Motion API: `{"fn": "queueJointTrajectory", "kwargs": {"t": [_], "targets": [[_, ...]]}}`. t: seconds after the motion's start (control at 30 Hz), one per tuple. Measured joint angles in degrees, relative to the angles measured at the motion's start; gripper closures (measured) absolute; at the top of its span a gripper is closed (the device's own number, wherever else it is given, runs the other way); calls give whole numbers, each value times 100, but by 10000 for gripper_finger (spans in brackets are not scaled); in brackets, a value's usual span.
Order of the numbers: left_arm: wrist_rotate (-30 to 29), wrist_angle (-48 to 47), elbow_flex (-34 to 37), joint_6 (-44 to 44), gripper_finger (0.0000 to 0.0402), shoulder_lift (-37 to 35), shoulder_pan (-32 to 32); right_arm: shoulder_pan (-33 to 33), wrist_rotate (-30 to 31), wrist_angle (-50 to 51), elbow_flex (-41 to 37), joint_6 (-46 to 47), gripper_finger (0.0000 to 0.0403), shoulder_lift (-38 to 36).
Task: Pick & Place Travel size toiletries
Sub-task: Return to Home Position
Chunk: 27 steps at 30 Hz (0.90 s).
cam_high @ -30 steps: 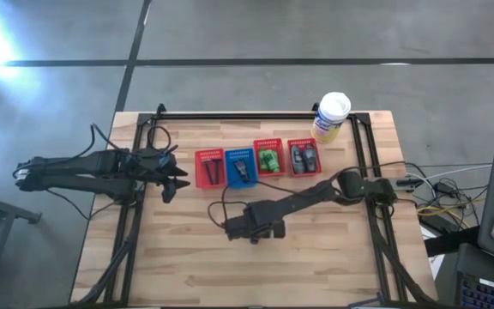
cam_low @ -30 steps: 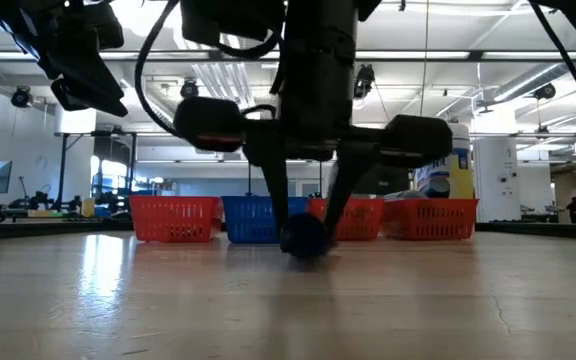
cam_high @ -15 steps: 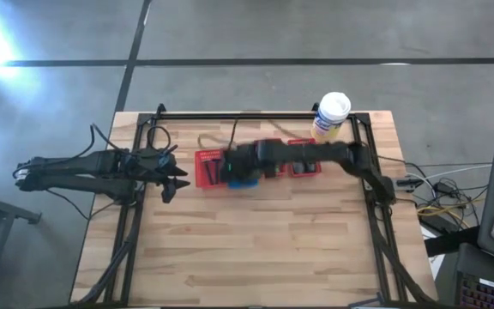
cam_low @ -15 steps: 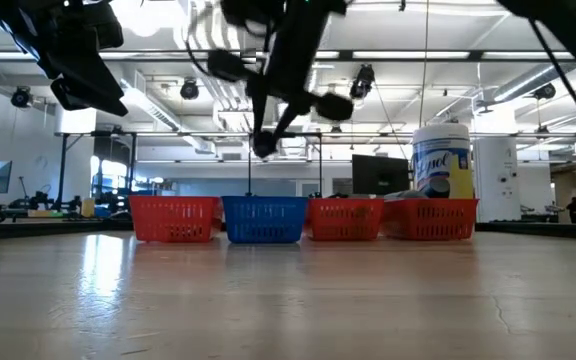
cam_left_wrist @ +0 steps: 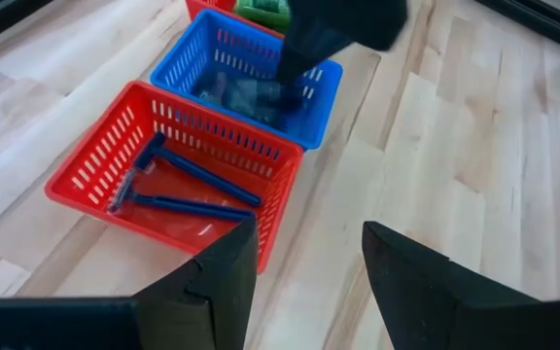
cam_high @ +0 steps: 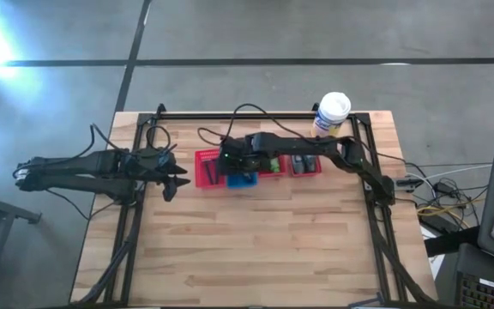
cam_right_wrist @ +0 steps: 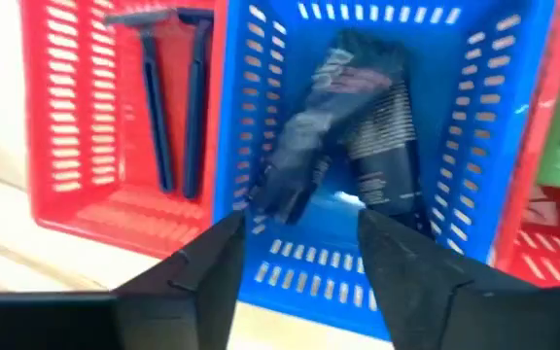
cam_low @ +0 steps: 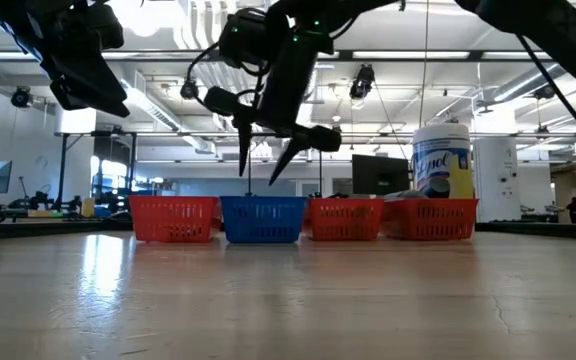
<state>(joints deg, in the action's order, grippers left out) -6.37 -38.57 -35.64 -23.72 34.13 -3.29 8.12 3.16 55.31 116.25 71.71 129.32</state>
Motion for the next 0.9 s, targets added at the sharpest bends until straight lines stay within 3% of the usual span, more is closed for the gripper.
{"fn": "queueJointTrajectory", "kwargs": {"t": [0.23, 0.5, 0.6, 0.7, 0.9], "targets": [[1, 97, 0, -54, 211, 14, 0, -499, 430, 704, 106, -133, 155, -373], [124, 422, 11, -230, 211, 152, 0, -1474, 886, 2032, 98, 663, 124, -548], [360, 549, 9, -257, 211, 223, 0, -1859, 799, 1429, 95, 51, 124, -653], [956, 1023, 30, -227, 211, 281, -2, -2070, 688, 380, 43, -582, 135, -811], [1992, 2145, 404, -78, 211, 466, -240, -1680, 345, -815, -311, -1469, 174, -949]]}}
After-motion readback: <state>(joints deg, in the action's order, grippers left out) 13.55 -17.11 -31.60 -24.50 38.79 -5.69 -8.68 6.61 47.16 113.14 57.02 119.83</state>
